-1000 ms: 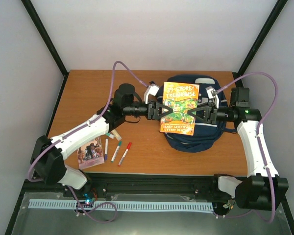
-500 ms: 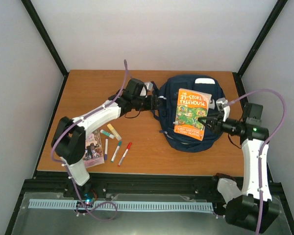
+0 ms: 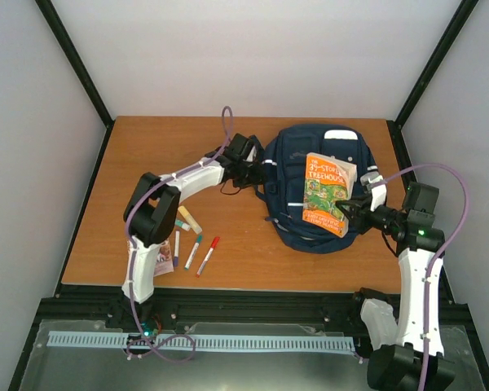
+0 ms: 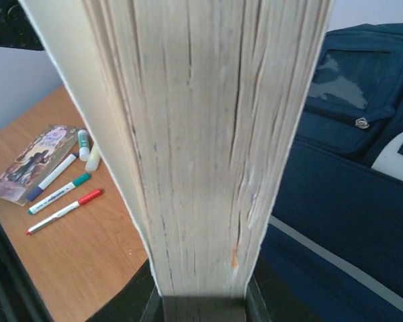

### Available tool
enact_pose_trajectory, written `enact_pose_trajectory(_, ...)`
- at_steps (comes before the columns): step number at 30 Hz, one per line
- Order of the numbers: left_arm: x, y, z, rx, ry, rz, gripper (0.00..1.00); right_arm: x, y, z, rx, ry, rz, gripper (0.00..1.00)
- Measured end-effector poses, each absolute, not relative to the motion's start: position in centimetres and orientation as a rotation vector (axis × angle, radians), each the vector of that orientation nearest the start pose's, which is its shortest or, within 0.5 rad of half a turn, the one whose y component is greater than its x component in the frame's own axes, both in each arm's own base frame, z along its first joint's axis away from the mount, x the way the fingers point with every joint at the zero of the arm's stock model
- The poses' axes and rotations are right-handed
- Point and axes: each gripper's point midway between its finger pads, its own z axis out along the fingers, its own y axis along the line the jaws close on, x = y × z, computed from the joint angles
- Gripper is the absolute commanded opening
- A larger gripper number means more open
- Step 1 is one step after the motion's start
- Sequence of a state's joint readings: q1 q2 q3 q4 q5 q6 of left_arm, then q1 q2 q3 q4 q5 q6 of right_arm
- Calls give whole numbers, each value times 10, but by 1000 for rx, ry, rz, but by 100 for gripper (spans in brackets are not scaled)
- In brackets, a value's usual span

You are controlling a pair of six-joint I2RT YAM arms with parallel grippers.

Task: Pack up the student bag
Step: Move the student bag to the center of the board.

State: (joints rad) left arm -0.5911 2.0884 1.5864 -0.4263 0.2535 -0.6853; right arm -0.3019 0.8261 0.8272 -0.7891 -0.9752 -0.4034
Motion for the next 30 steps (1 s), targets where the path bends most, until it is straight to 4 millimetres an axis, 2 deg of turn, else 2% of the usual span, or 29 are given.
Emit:
enact_pose_trajectory(6,436,-342,66,-58,2690,-777,43,243,70,245,-532,1983,670,3)
enact_pose_trajectory(11,434,-346,50,-69,2723,-800,23,244,67,243,-525,1993,654,3)
enact_pose_trajectory(14,435,-351,48,-63,2721,-830,1,244,67,242,-520,1995,649,3)
enact_pose_trajectory(19,443,-343,47,-92,2711,-807,1,246,65,242,-509,1998,638,3)
enact_pose_trajectory(23,448,-319,46,-164,2697,-803,1,248,63,242,-498,2003,630,3)
enact_pose_trajectory(26,450,-290,49,-243,2676,-792,1,248,62,241,-493,2006,625,3)
enact_pose_trajectory(30,450,-241,47,-382,2668,-723,2,248,62,241,-491,2009,622,3)
